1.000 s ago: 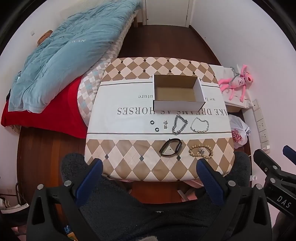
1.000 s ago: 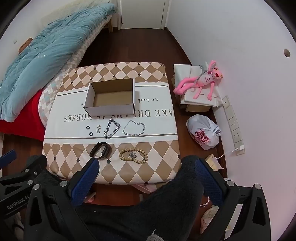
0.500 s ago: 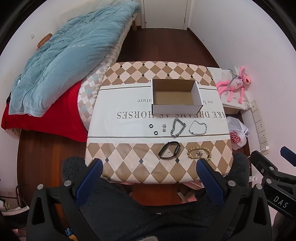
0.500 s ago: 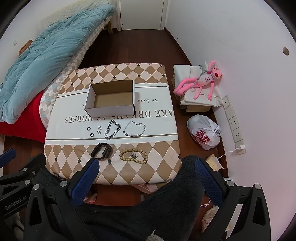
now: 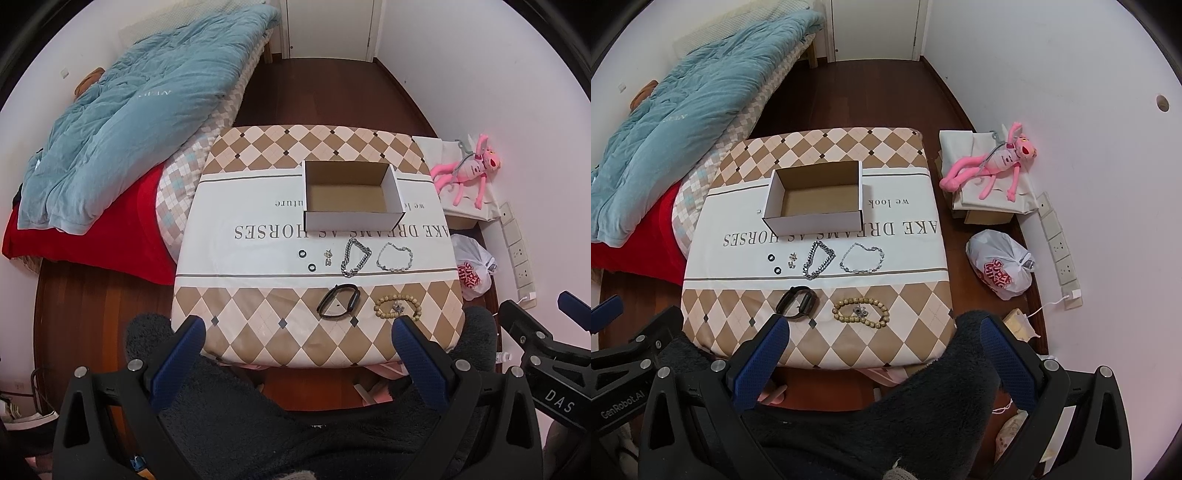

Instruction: Organize jewelry

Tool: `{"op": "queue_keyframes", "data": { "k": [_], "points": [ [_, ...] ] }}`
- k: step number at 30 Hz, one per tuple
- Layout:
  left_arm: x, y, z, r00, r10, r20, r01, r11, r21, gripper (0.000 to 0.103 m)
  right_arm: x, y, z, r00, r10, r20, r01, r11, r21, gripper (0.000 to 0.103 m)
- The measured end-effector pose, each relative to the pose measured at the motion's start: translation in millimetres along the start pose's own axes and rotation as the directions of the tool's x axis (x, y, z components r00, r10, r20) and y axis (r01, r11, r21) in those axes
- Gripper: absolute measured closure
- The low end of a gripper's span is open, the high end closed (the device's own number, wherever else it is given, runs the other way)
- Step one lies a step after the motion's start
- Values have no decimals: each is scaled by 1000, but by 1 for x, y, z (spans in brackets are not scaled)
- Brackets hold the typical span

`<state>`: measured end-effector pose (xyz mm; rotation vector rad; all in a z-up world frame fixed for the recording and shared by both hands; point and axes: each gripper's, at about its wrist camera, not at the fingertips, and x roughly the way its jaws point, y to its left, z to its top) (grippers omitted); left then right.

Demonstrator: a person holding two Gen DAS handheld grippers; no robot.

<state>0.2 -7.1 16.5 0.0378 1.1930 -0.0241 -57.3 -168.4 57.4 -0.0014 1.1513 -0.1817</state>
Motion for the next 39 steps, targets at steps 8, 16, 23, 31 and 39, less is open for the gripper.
{"op": "queue_keyframes", "data": {
  "k": [8,16,23,31,39],
  "points": [
    [-1,-1,2,1000,-1,1,1,1000,2,0,-3,6,6,1000,-4,5,4,1000,-2,0],
    [-7,-2,5,1000,-1,5,1,1000,0,0,-4,3,6,1000,1,8,-1,1000,-3,0],
    [-8,-2,5,1000,-6,3,6,1000,0,0,-7,2,11,1000,2,15,-2,1000,-6,0],
    [-4,4,2,1000,-11,-6,11,1000,-1,0,-7,2,12,1000,1,14,-1,1000,-7,0],
    [-5,4,2,1000,-12,-8,12,1000,-1,0,-7,2,11,1000,0,18,0,1000,-6,0]
  ]
}}
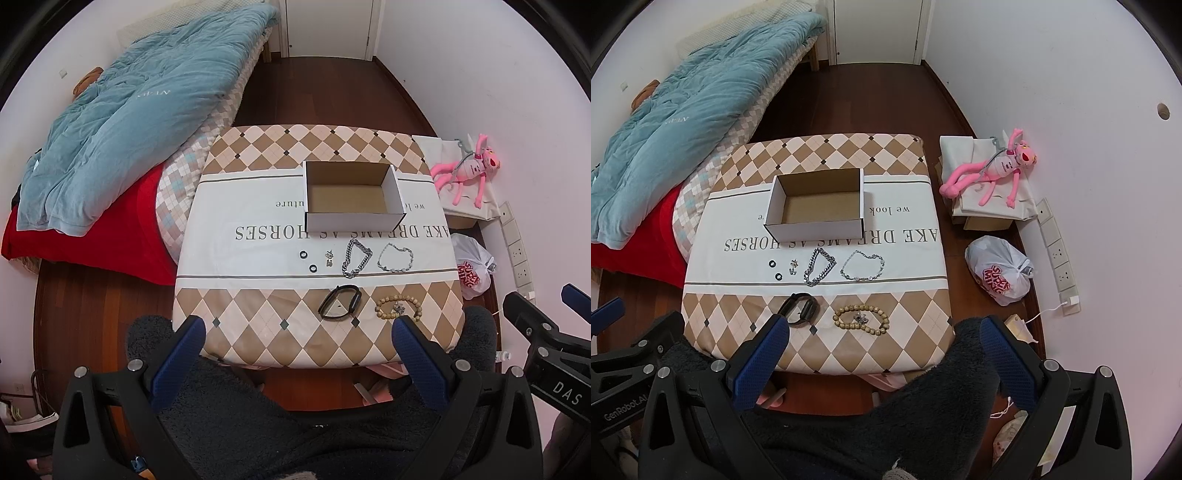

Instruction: Organize jewelry

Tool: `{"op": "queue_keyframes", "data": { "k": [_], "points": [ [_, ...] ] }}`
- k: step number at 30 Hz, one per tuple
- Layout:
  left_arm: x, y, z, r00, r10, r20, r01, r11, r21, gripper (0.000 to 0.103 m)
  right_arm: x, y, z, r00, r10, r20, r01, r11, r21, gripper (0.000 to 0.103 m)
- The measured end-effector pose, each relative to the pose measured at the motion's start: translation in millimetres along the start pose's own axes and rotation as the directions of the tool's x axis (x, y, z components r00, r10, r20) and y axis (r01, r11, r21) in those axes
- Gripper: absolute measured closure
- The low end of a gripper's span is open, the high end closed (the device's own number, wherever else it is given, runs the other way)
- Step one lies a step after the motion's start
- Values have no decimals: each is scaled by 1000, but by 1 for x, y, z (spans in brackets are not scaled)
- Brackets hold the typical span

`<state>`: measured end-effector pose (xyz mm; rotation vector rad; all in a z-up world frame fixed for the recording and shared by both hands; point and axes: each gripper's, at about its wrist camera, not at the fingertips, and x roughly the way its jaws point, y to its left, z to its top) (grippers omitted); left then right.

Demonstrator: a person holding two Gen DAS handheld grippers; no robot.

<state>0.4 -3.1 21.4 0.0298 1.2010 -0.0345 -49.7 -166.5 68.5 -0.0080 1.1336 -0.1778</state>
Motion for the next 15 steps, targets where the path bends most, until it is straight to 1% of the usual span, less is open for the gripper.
{"op": "queue_keyframes", "data": {
  "k": [15],
  "points": [
    [4,2,2,1000,-2,-2,2,1000,-4,0,1,-1,0,1000,5,0,-5,1000,5,0]
  ]
}}
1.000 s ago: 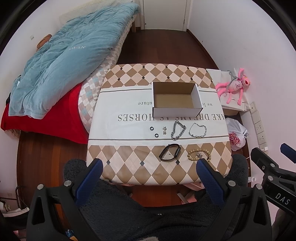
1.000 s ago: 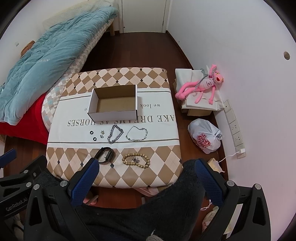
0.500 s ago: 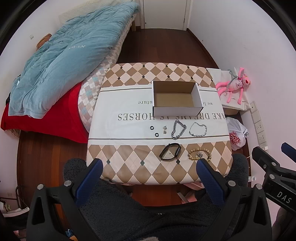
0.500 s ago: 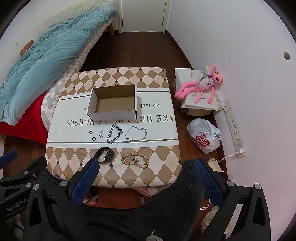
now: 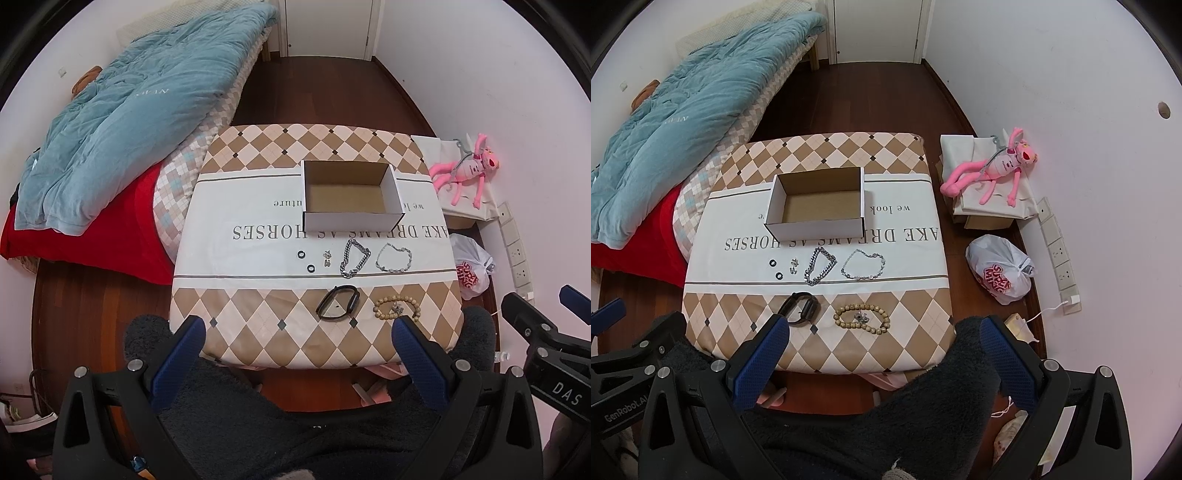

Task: Organize jewelry
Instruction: 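Grasp the beaded bracelet with the right gripper while the left gripper grasps the black watch band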

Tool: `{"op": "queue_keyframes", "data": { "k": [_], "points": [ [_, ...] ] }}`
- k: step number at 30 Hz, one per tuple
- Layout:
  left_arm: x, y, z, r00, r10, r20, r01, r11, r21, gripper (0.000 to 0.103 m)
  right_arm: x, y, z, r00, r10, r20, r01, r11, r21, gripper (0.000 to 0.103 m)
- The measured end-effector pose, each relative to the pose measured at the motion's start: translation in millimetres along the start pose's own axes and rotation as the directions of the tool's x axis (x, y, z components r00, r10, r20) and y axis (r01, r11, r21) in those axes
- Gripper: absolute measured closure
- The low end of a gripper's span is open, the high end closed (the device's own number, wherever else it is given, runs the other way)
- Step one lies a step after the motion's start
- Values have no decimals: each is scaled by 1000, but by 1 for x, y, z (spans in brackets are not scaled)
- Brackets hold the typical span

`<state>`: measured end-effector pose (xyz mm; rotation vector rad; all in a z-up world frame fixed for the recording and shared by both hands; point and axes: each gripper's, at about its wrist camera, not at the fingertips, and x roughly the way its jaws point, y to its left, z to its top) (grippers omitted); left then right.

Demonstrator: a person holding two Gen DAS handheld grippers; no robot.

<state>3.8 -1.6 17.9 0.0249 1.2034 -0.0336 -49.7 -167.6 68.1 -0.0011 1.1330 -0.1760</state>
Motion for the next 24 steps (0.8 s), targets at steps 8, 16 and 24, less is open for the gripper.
{"op": "queue_keyframes", "data": {
  "k": [8,16,24],
  "points": [
    [74,-6,18,996,91,-3,-91,995,39,0,59,-23,11,998,-32,-48,35,997,69,0],
    [168,-14,9,986,107,-127,-93,989,113,1,186,-32,-5,968,-14,-250,40,994,99,7],
    [227,-13,-4,973,51,-225,-25,993,114,23,270,-30,-41,923,53,-382,5,989,150,28]
  ]
}}
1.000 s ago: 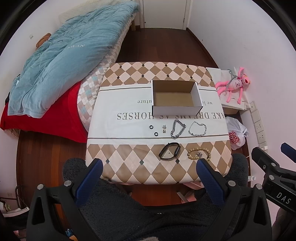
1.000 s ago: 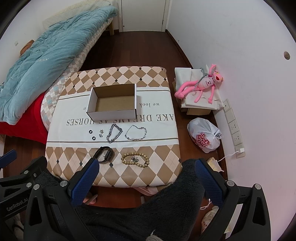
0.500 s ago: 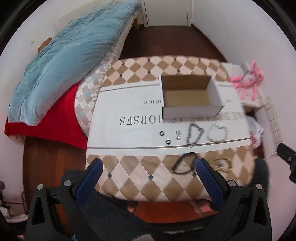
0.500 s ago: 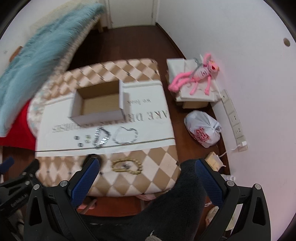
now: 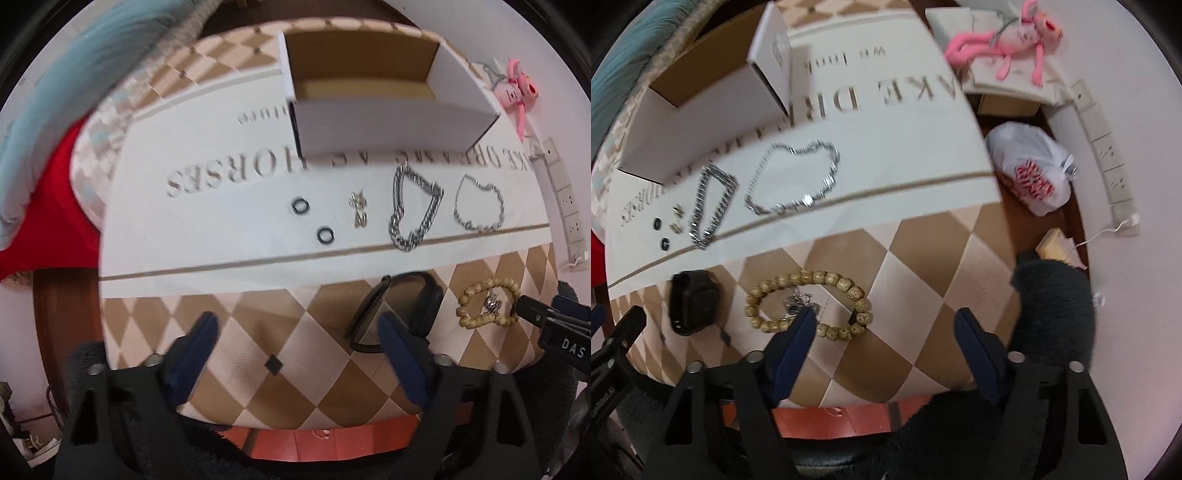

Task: Organize jewelry
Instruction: 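Grasp the beaded bracelet with the right gripper while the left gripper grasps the black watch band, then carry both items into the white box and open both grippers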

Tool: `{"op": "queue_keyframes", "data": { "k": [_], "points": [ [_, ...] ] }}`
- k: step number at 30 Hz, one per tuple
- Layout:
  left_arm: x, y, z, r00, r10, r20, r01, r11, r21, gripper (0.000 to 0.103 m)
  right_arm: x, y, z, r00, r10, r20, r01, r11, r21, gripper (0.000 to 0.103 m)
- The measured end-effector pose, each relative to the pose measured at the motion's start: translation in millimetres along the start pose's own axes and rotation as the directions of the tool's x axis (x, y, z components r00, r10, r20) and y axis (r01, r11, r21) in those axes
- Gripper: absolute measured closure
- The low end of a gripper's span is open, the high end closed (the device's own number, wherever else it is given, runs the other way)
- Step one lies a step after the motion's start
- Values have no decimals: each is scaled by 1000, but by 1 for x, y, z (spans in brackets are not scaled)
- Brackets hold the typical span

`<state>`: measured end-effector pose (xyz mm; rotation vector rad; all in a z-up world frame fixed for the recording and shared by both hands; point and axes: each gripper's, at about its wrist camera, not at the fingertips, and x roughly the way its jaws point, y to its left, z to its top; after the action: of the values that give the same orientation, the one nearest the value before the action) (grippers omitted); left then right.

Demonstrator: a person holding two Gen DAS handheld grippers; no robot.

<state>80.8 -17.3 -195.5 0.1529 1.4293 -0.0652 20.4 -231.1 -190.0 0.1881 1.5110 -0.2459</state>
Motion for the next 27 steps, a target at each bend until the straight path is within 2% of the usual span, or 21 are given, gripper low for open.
{"op": "queue_keyframes", "data": {
  "k": [2,4,7,9,11,13,14,15,17,18,19,21,24,27],
  "points": [
    [11,-2,-1,1000,-20,-20,20,1000,5,26,10,0,-1,1000,5,-15,-5,1000,-1,36],
    [17,-5,1,999,-37,-25,38,999,19,26,18,2,-2,1000,13,-24,-14,1000,-12,49],
    [30,-11,3,998,-52,-48,54,997,52,26,18,6,-3,1000,0,-6,0,999,-44,55],
    [37,-15,4,997,-60,-48,63,996,64,33,18,8,-4,1000,1,7,-1,999,-51,57],
    [42,-17,5,996,-74,-48,78,995,70,58,17,11,-4,1000,-1,17,2,998,-67,58],
    [41,-19,6,996,-84,-26,86,993,75,74,17,11,-4,1000,-1,24,2,997,-73,58],
    [41,-21,6,996,-87,-17,88,992,91,87,17,10,-3,1000,1,29,2,997,-77,58],
    [41,-23,6,996,-92,-11,93,990,109,92,17,10,-3,999,1,34,2,997,-80,58],
    [41,-25,4,996,-85,2,84,988,130,97,14,14,-8,999,3,47,1,996,-91,61],
    [41,-26,3,996,-89,5,87,987,132,98,12,15,-10,1000,0,28,2,995,-96,71],
    [42,-24,2,996,-94,7,92,988,126,99,11,18,-11,999,0,39,4,994,-109,93],
    [38,-22,-1,994,-104,11,102,988,112,99,9,24,-14,999,-3,44,9,991,-131,94],
    [31,-10,-10,993,-112,27,109,990,91,99,6,26,-16,997,75,28,-71,990,-121,94],
    [18,2,-19,990,-130,52,127,990,68,100,-12,27,-17,989,143,46,-138,985,-100,94]
  ]
}}
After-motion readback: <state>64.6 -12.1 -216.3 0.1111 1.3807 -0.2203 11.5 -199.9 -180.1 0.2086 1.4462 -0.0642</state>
